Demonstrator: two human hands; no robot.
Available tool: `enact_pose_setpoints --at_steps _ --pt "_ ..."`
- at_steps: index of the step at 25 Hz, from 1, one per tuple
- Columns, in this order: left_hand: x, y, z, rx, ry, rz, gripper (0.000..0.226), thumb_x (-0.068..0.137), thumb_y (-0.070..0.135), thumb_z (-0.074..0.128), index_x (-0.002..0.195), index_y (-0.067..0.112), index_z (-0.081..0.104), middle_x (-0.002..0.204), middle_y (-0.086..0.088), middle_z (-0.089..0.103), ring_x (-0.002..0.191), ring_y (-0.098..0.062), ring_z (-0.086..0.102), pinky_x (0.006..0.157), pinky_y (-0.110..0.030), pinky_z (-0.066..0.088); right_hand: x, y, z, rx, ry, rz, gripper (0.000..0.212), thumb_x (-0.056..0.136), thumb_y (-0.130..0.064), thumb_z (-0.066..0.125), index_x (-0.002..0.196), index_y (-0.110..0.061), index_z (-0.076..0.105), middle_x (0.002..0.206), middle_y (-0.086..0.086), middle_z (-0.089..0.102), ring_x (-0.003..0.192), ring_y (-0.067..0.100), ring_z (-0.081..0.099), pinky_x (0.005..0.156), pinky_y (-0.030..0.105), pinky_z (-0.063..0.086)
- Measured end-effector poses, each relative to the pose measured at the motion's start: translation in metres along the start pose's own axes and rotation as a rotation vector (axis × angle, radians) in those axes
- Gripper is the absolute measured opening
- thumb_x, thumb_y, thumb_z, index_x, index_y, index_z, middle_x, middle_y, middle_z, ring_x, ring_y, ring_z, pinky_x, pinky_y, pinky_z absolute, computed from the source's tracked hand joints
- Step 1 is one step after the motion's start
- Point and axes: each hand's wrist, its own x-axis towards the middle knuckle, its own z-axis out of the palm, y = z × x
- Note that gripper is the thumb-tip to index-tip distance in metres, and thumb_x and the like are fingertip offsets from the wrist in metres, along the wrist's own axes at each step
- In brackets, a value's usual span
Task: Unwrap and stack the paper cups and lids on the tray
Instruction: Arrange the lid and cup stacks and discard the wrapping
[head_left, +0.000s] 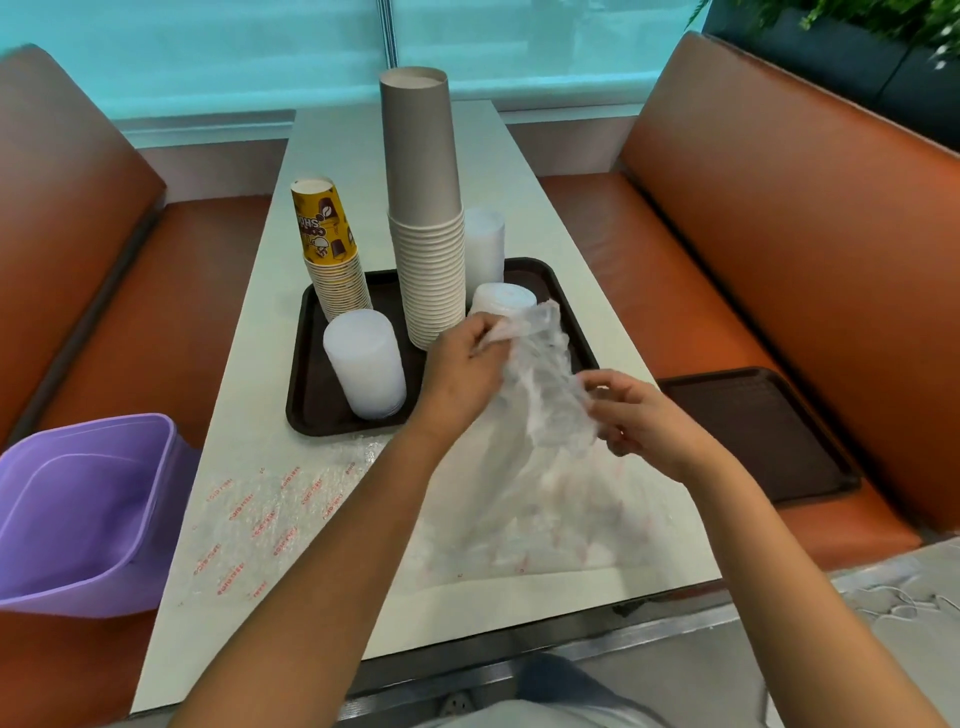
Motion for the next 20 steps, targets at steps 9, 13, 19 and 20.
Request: enact_pose_setpoints --at_steps 9,13,19,20 --pt "-0.009 0.008 -0.008 -0.088 0.114 -0.112 0.017 0.095 0.022 0.053 0.079 0.022 0.059 0.069 0.004 0.055 0.056 -0.002 0.047 0.05 -0.014 0.042 0.001 -0.007 0.023 0.134 0.0 -0.049 0.029 0.079 -0.027 0.058 0.107 -0.022 0.062 0.099 0.008 0.07 0.087 0.025 0.066 0.072 0.033 0.054" --pt "-0.013 0.007 0.0 0.058 0.226 -0.088 0.018 0.095 0.025 0.053 0.081 0.017 0.059 0.068 0.005 0.055 0.065 -0.009 0.049 0.061 -0.023 0.04 -0.009 -0.02 0.011 0.307 -0.055 -0.001 0.049 0.081 -0.055 0.046 0.108 -0.017 0.061 0.097 0.002 0.07 0.087 0.024 0.066 0.076 0.039 0.054" --pt "-0.012 0.013 -0.01 0.333 0.221 -0.074 0.022 0.092 0.035 0.056 0.089 0.016 0.066 0.069 0.006 0.061 0.07 -0.011 0.057 0.062 -0.024 0.039 -0.021 -0.019 -0.034 0.057 0.227 0.001 0.016 0.095 -0.011 0.052 0.081 -0.01 0.061 0.065 0.003 0.047 0.05 0.011 0.042 0.05 0.025 0.047" --pt "-0.013 0.013 -0.015 0.378 0.235 -0.076 0.02 0.092 0.037 0.056 0.089 0.021 0.066 0.071 0.006 0.062 0.073 -0.012 0.058 0.065 -0.024 0.039 -0.024 -0.018 -0.048 -0.041 0.281 0.017 0.014 0.095 -0.012 0.053 0.083 -0.012 0.061 0.07 0.004 0.049 0.053 0.012 0.044 0.052 0.025 0.046"
